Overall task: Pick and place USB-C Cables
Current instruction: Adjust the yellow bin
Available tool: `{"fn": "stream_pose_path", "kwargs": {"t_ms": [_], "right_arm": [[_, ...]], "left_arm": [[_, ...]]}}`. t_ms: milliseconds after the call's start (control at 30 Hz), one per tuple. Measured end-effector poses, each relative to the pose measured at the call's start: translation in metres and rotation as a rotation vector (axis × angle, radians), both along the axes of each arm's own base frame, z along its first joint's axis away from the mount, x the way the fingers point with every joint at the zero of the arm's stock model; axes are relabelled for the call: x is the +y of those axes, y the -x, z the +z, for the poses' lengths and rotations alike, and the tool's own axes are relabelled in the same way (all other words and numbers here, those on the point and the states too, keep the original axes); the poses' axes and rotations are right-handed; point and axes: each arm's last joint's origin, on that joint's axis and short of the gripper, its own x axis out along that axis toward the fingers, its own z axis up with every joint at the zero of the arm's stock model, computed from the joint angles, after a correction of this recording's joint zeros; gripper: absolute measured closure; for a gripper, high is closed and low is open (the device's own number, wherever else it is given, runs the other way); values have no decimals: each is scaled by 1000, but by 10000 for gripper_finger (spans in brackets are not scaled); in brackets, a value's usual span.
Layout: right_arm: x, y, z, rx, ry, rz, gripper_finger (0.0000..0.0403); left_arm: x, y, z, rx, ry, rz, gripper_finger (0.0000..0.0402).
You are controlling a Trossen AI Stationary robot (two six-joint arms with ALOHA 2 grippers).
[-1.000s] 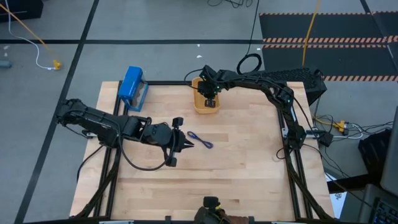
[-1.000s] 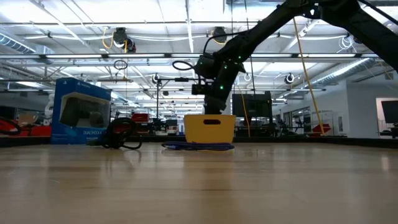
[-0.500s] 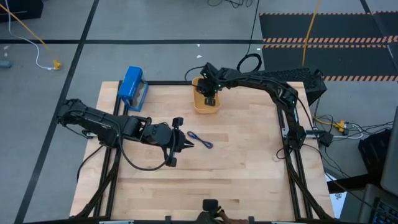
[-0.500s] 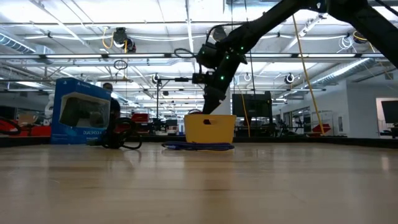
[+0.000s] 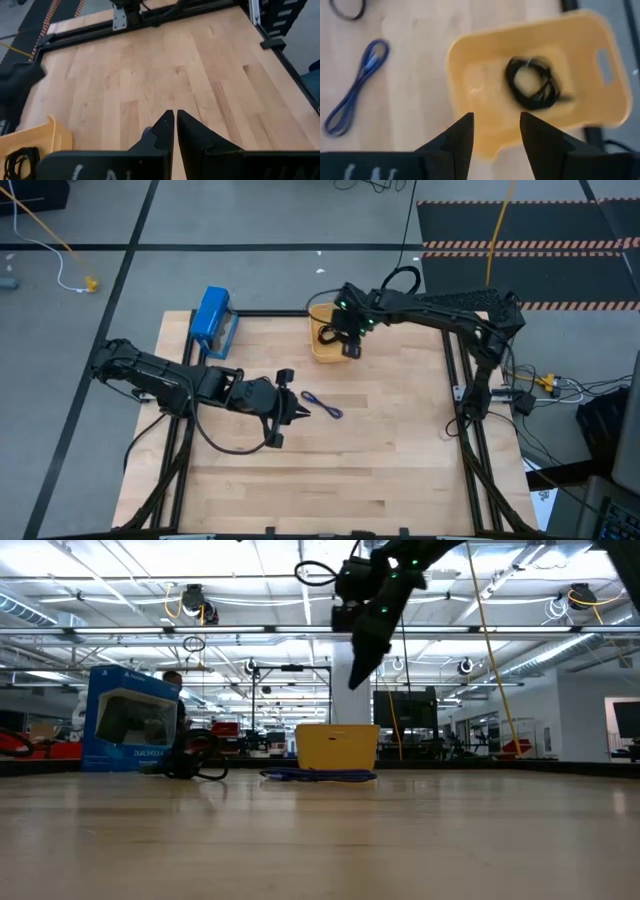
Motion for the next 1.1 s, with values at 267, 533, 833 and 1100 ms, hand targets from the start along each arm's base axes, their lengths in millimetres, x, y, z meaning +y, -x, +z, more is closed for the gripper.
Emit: {"fn": "stream_pose_path", "kwargs": {"t_ms": [267, 533, 833, 1100], "right_arm": [[35, 55, -32, -86, 65, -97, 291], [44, 79, -83, -199, 107, -104, 359], [42, 80, -93, -284, 146, -105, 401], [39, 73, -106, -304, 135, -129, 399]], "left_arm": [[0, 1, -2, 27, 17, 17, 376], [0, 1, -2, 21, 17, 15, 376], [0, -1, 2, -21, 4, 2, 376], [6, -3, 2, -27, 8, 21, 376]]}}
